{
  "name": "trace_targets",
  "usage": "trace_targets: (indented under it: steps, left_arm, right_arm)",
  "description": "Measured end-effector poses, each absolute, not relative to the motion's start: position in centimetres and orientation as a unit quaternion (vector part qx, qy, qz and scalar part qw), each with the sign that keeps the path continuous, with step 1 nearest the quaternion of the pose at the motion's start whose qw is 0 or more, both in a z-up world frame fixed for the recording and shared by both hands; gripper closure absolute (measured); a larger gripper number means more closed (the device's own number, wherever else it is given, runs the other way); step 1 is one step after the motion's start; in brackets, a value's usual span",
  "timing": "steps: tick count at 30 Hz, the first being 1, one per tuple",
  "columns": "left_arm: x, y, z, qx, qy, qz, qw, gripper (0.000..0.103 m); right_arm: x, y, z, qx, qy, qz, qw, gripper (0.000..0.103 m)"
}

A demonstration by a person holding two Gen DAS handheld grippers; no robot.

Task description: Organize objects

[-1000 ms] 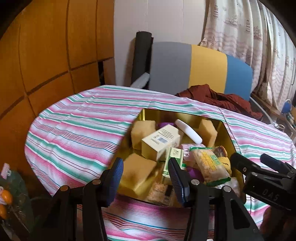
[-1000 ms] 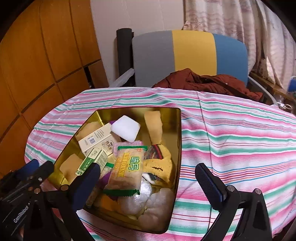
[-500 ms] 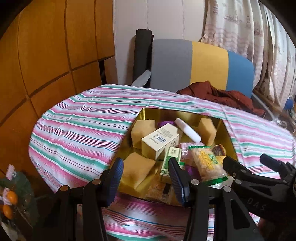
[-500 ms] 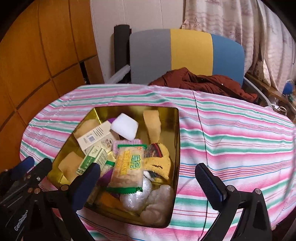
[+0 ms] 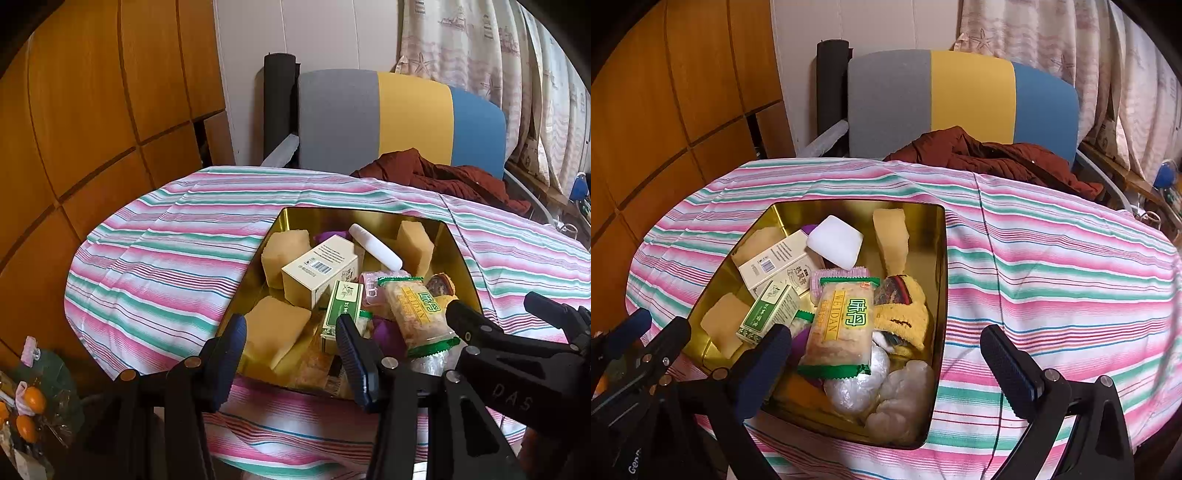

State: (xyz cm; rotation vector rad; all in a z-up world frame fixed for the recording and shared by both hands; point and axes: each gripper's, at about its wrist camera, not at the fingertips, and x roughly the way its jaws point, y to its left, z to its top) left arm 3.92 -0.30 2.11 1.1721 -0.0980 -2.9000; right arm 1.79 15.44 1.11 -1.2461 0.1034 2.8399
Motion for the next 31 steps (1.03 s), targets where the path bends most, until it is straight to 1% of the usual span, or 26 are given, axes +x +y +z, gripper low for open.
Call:
trace_targets:
  steps: [8, 31]
  left_arm:
    - [3.73, -0.32, 1.58, 0.389, -0.019, -0.921, -0.001, 0.052]
    - [3.57, -0.48, 1.29, 0.389, -0.025, -0.921, 0.012, 0.052]
  right_arm:
    - [1.8, 15.49, 0.97, -0.402, 0.027, 0.915, 0.02, 0.0]
    - [1.6, 16.34, 0.36, -0.414, 0.038, 0.909, 0.028, 0.0]
